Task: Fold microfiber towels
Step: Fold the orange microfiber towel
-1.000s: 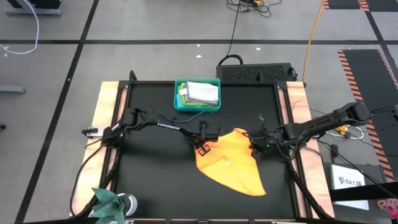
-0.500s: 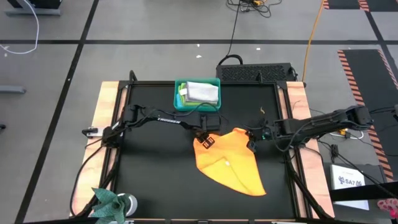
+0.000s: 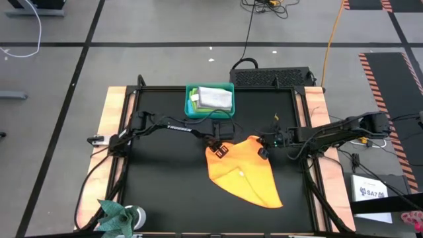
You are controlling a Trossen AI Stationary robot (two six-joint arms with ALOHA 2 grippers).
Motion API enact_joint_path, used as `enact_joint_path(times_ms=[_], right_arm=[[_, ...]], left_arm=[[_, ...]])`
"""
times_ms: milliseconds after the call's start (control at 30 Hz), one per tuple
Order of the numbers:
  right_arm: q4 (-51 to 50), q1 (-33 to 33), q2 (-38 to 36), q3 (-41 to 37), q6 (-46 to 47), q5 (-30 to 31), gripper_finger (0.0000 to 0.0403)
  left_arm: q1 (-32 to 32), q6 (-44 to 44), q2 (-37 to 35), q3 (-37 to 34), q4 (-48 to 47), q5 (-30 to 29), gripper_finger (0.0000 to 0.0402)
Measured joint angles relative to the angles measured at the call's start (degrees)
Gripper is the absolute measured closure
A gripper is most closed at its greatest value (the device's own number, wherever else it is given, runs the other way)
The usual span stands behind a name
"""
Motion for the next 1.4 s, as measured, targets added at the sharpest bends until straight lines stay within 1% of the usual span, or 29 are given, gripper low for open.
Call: enact_joint_path(times_ms=[67,233,333,467,600,667,800,867,933,1067,1167,1267,1400], right_arm=[[-1.7,0.0,0.0,0.0,0.0,-0.1,0.0403],[-13.9,0.6,-0.3,0.3,1.8,0.1,0.0403],[-17.6,1.1,-0.7,0.3,1.9,-0.7,0.0403],[-18.5,1.3,-2.5,0.2,1.3,-0.7,0.0403],[-20.1,1.2,-5.4,0.6,0.0,1.5,0.0403],[-20.4,0.9,-6.9,1.5,0.1,1.5,0.0403],[-18.2,1.0,-10.4,5.2,0.2,0.8,0.0403],[-18.3,1.0,-11.5,6.2,0.0,-1.2,0.0403],[-17.7,1.0,-12.3,7.1,0.0,-1.6,0.0403],[-18.0,1.0,-12.8,7.4,0.3,-1.5,0.0403],[-18.4,1.0,-12.5,7.4,1.4,-1.6,0.0403],[-19.0,1.0,-12.5,7.4,1.9,-1.6,0.0403],[-18.7,1.0,-12.5,7.4,3.2,-1.5,0.0403]], left_arm=[[0.0,-0.7,0.0,0.0,0.0,-0.3,0.0275],[-0.2,-3.3,0.0,0.0,-1.6,-0.4,0.0275],[-0.4,-3.3,0.0,0.0,-2.2,-0.4,0.0275],[-0.5,-3.3,0.0,0.0,-2.2,-0.5,0.0275],[-0.4,-2.8,0.0,0.0,-2.1,-2.2,0.0275],[-0.1,-2.6,0.0,0.0,-2.0,-3.0,0.0275],[1.1,-2.5,0.0,0.0,-1.7,-4.7,0.0275],[1.7,-2.5,0.0,0.0,-1.0,-4.7,0.0275],[2.3,-2.4,0.0,0.0,0.5,-3.7,0.0275],[2.9,0.1,0.0,0.0,6.8,0.2,0.0275],[3.2,1.9,0.0,0.0,10.2,1.0,0.0275],[3.9,2.5,0.0,0.0,10.6,0.3,0.0275],[4.4,4.7,0.0,0.0,9.0,-3.5,0.0275]])
